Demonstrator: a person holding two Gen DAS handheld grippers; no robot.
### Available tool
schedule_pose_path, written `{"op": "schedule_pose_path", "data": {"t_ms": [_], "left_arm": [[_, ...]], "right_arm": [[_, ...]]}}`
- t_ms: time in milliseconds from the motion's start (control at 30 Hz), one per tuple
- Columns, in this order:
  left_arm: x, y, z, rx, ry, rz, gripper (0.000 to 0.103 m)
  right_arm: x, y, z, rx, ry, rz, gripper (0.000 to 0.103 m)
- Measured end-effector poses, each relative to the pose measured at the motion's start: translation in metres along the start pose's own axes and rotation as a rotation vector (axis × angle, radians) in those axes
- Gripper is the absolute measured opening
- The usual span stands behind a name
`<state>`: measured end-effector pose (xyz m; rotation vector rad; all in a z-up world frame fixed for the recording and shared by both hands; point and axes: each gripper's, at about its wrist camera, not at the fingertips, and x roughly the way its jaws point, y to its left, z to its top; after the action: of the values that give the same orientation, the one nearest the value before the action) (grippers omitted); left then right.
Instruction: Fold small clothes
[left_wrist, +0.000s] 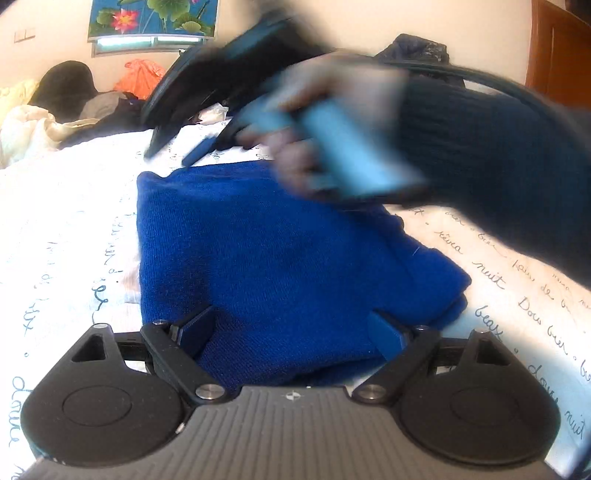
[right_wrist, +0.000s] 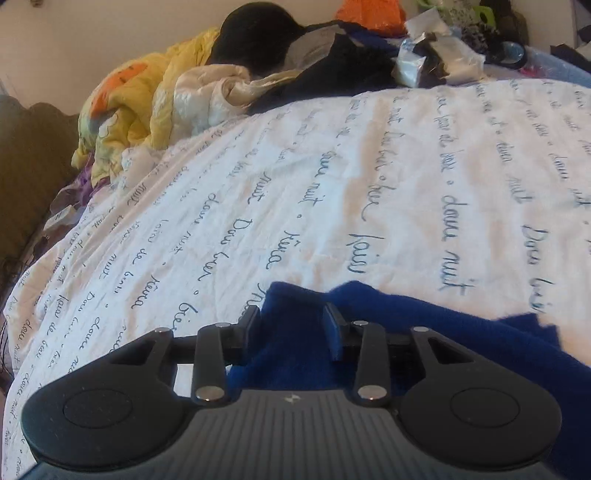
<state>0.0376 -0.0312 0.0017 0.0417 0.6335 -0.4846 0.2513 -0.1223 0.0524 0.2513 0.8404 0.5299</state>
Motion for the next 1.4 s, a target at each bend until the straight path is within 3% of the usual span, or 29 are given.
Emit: {"op": "schedule_pose_path", "data": {"t_ms": [33, 67, 133, 200, 233, 267, 333, 400, 467, 533, 600, 633, 767, 800, 833, 867, 933, 1000, 1067, 1133, 1200, 1300, 1367, 1400], "left_arm": [[0.000, 0.001, 0.000, -0.004, -0.001, -0.005, 0.090], [-0.001, 0.002, 0.000, -0.008, -0.002, -0.010, 0.091], [0.001, 0.004, 0.002, -0.008, 0.001, -0.017, 0.093], [0.001, 0.004, 0.003, 0.000, 0.003, -0.016, 0.093], [-0.001, 0.003, 0.003, 0.004, 0.002, -0.015, 0.093], [-0.004, 0.004, 0.003, 0.000, -0.005, -0.004, 0.093], [-0.022, 0.005, 0.000, -0.021, -0.030, 0.036, 0.092], [-0.044, 0.011, -0.007, -0.066, -0.044, 0.045, 0.098], [-0.058, 0.018, -0.014, -0.114, -0.035, 0.076, 0.097], [-0.065, 0.024, -0.016, -0.159, -0.023, 0.105, 0.092], [-0.068, 0.022, -0.014, -0.173, -0.023, 0.107, 0.087], [-0.068, 0.020, -0.010, -0.153, -0.029, 0.117, 0.087], [-0.051, 0.009, -0.002, -0.047, 0.003, 0.161, 0.085], [-0.046, 0.010, -0.003, -0.044, 0.024, 0.166, 0.072], [-0.039, 0.017, -0.005, -0.059, 0.051, 0.171, 0.065], [-0.037, 0.024, -0.006, -0.092, 0.056, 0.152, 0.063], [-0.040, 0.032, -0.008, -0.121, 0.059, 0.141, 0.061], [-0.043, 0.032, -0.012, -0.103, 0.056, 0.144, 0.063], [-0.046, 0.034, -0.010, -0.123, 0.069, 0.135, 0.063], [-0.059, 0.039, -0.004, -0.187, 0.058, 0.103, 0.065], [-0.066, 0.040, 0.005, -0.218, 0.012, 0.088, 0.074], [-0.056, 0.030, 0.023, -0.180, -0.021, 0.073, 0.074], [-0.036, 0.020, 0.032, -0.147, -0.003, 0.038, 0.075], [-0.026, 0.018, 0.033, -0.142, 0.018, 0.027, 0.075]], "right_arm": [[-0.025, -0.004, -0.008, 0.011, -0.030, 0.075, 0.043], [-0.043, -0.008, -0.017, 0.028, -0.039, 0.123, 0.056], [-0.061, -0.019, -0.036, 0.054, 0.002, 0.134, 0.077], [-0.054, -0.036, -0.056, 0.027, 0.067, 0.047, 0.079], [-0.061, -0.043, -0.067, -0.041, -0.016, 0.082, 0.079], [-0.068, -0.048, -0.072, -0.039, -0.034, 0.065, 0.078], [-0.099, -0.048, -0.074, 0.073, -0.060, 0.012, 0.079], [-0.135, -0.051, -0.083, 0.139, -0.100, 0.040, 0.080], [-0.169, -0.062, -0.102, 0.177, -0.134, 0.076, 0.080], [-0.184, -0.071, -0.121, 0.207, -0.094, 0.061, 0.080], [-0.188, -0.076, -0.136, 0.216, -0.046, 0.047, 0.061], [-0.186, -0.077, -0.142, 0.225, -0.008, 0.056, 0.037], [-0.170, -0.075, -0.157, 0.200, 0.061, 0.011, 0.031], [-0.170, -0.073, -0.157, 0.185, 0.055, 0.012, 0.029], [-0.170, -0.070, -0.157, 0.173, 0.058, 0.014, 0.013], [-0.172, -0.068, -0.157, 0.165, 0.061, 0.020, 0.004], [-0.180, -0.065, -0.158, 0.127, 0.047, 0.025, 0.004], [-0.177, -0.073, -0.166, 0.090, 0.081, -0.068, 0.003], [-0.180, -0.086, -0.171, 0.133, 0.064, -0.026, 0.003], [-0.191, -0.089, -0.166, 0.198, 0.048, -0.008, 0.006], [-0.205, -0.086, -0.157, 0.237, -0.027, 0.030, 0.008], [-0.205, -0.074, -0.131, 0.236, -0.120, 0.081, 0.022], [-0.185, -0.060, -0.111, 0.201, -0.128, 0.096, 0.042], [-0.169, -0.054, -0.103, 0.186, -0.120, 0.094, 0.058]]}}
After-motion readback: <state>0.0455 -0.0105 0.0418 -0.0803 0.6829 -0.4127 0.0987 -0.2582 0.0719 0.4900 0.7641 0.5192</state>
